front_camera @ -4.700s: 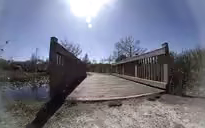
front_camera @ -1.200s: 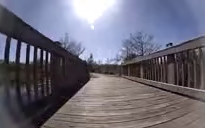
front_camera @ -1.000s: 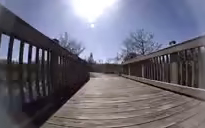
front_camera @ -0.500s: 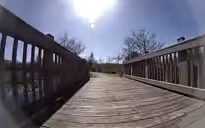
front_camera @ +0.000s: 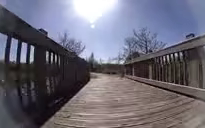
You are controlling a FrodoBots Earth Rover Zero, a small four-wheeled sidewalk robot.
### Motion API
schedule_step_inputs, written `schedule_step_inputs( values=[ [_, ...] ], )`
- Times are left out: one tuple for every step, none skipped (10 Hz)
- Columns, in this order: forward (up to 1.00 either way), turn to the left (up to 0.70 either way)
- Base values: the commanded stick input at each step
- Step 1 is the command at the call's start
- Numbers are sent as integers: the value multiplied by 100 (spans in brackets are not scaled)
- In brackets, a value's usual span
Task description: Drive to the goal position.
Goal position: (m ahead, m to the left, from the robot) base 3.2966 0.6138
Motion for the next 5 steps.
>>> schedule_step_inputs(
  values=[
    [50, 0],
    [50, 0],
    [50, 0],
    [50, 0],
    [50, 0]
  ],
)
